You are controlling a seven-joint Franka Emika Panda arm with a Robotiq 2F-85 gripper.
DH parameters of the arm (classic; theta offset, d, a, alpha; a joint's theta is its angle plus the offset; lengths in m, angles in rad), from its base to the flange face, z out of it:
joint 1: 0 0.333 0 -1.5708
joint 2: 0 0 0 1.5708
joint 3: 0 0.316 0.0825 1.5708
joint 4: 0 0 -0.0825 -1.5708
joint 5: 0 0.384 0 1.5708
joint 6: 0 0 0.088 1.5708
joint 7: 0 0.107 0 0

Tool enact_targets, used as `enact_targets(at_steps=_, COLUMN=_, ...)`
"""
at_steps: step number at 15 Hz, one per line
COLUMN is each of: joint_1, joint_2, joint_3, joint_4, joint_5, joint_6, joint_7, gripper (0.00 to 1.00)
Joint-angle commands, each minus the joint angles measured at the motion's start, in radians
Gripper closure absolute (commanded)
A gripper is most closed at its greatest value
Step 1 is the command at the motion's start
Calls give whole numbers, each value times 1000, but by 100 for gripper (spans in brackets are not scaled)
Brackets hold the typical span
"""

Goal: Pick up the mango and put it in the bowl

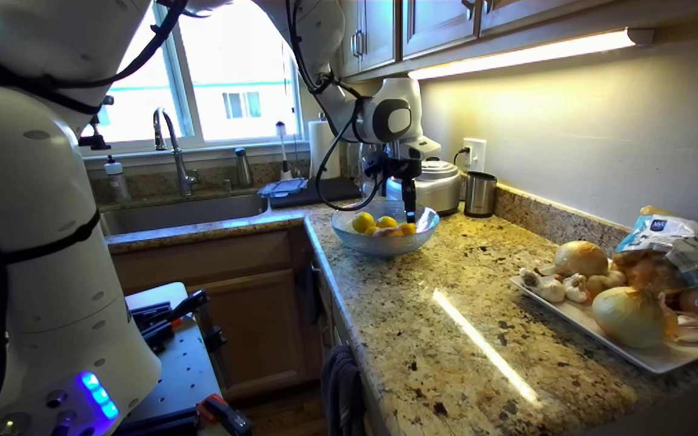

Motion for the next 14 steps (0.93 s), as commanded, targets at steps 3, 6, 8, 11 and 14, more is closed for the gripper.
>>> enact_targets(at_steps=3, joint_1=5, joint_2=-90, joint_3=2, joint_4=-42, joint_5=13, joint_6=-49, joint_7=-70, gripper=0)
enact_targets(at_steps=6, joint_1=-12, joint_2=-172, joint_3=10, joint_4=-72, joint_5=27, joint_6=-164, joint_7=-108, gripper=0)
enact_targets(at_steps=8, joint_1=-23, joint_2=-224, joint_3=13, joint_4=-87, joint_5=39, joint_6=-245, joint_7=-134, gripper=0)
enact_targets(at_steps=11, joint_1=-37, joint_2=-299, joint_3=16, joint_4=-114, joint_5=46, joint_6=-359, joint_7=-163, gripper=0)
enact_targets(at_steps=14, joint_1=-27, joint_2=-248, joint_3=11, joint_4=-52, joint_5=24, joint_6=-349, joint_7=-133, gripper=0)
